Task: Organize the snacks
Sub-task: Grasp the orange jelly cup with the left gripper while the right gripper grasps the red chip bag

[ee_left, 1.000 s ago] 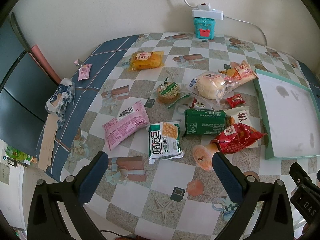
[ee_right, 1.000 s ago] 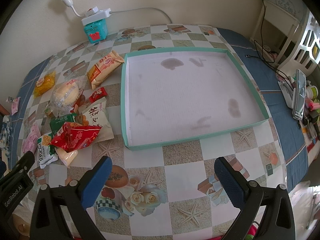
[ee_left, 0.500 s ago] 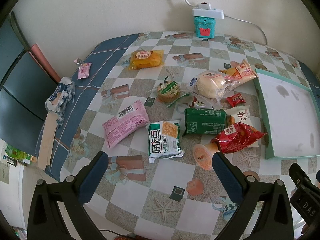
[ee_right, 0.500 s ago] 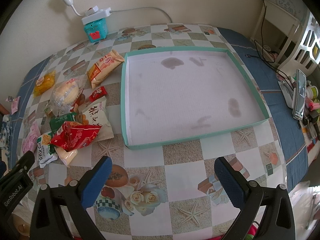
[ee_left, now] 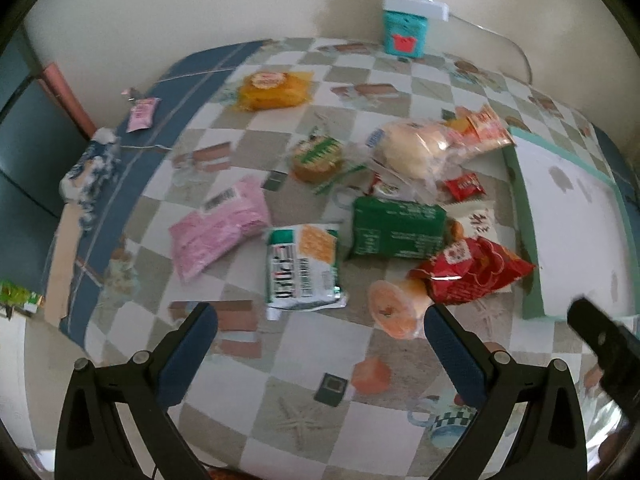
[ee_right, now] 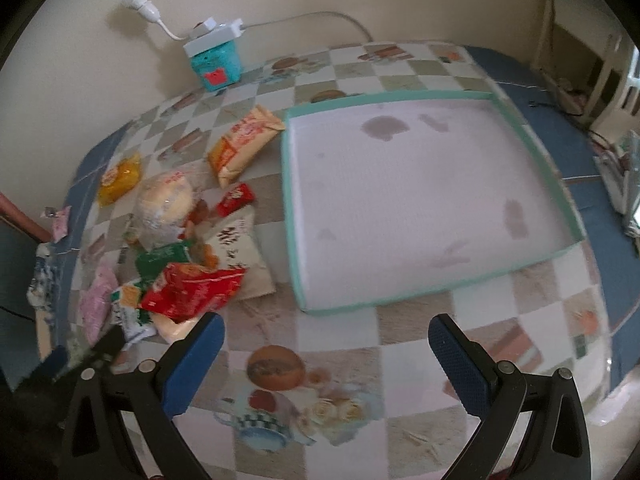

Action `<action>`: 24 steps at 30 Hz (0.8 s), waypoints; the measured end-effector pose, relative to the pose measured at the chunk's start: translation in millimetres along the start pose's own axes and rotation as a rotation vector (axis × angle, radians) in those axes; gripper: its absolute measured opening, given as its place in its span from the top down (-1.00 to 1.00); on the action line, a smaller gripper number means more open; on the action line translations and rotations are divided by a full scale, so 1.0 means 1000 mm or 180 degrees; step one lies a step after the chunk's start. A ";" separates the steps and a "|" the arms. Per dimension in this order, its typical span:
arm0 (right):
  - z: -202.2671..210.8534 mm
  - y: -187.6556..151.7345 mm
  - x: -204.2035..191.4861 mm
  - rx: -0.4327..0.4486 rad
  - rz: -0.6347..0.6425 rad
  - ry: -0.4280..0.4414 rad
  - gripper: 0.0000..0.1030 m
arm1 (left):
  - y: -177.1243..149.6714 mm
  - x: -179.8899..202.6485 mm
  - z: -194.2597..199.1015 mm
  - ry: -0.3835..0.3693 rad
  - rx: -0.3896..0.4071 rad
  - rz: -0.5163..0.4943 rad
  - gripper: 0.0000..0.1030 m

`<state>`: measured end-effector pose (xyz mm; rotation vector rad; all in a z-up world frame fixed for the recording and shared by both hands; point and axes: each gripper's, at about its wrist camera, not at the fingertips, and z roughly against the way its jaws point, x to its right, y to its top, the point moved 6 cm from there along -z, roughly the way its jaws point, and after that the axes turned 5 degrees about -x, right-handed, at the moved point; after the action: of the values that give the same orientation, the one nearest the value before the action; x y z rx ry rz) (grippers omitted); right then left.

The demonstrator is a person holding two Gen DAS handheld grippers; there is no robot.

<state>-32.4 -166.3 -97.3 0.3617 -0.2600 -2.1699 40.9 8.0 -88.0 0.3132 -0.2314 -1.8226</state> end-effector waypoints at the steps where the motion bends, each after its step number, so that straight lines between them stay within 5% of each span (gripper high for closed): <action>1: -0.001 0.002 -0.001 -0.0007 -0.0011 0.0033 -1.00 | 0.000 0.003 -0.002 -0.0009 -0.0012 -0.0030 -0.99; 8: -0.011 0.014 -0.014 -0.0073 -0.0069 0.0313 -1.00 | 0.004 0.027 -0.015 -0.0226 -0.0106 -0.0232 -0.81; 16: -0.021 0.018 -0.024 -0.0144 -0.0084 0.0324 -1.00 | 0.006 0.048 -0.028 -0.0453 -0.0165 -0.0394 -0.52; 19: -0.023 0.019 -0.026 -0.0150 -0.0066 0.0322 -1.00 | 0.005 0.054 -0.029 -0.0516 -0.0185 -0.0451 -0.32; 21: -0.024 0.020 -0.026 -0.0154 -0.0077 0.0296 -1.00 | 0.003 0.054 -0.031 -0.0544 -0.0235 -0.0450 0.06; 24: -0.027 0.022 -0.027 -0.0179 -0.0119 0.0348 -1.00 | 0.002 0.052 -0.034 -0.0523 -0.0260 -0.0440 0.12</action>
<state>8.7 -158.9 -110.9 0.4548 -0.1315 -2.1809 41.0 -42.6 -124.2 0.1244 -0.2537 -1.9912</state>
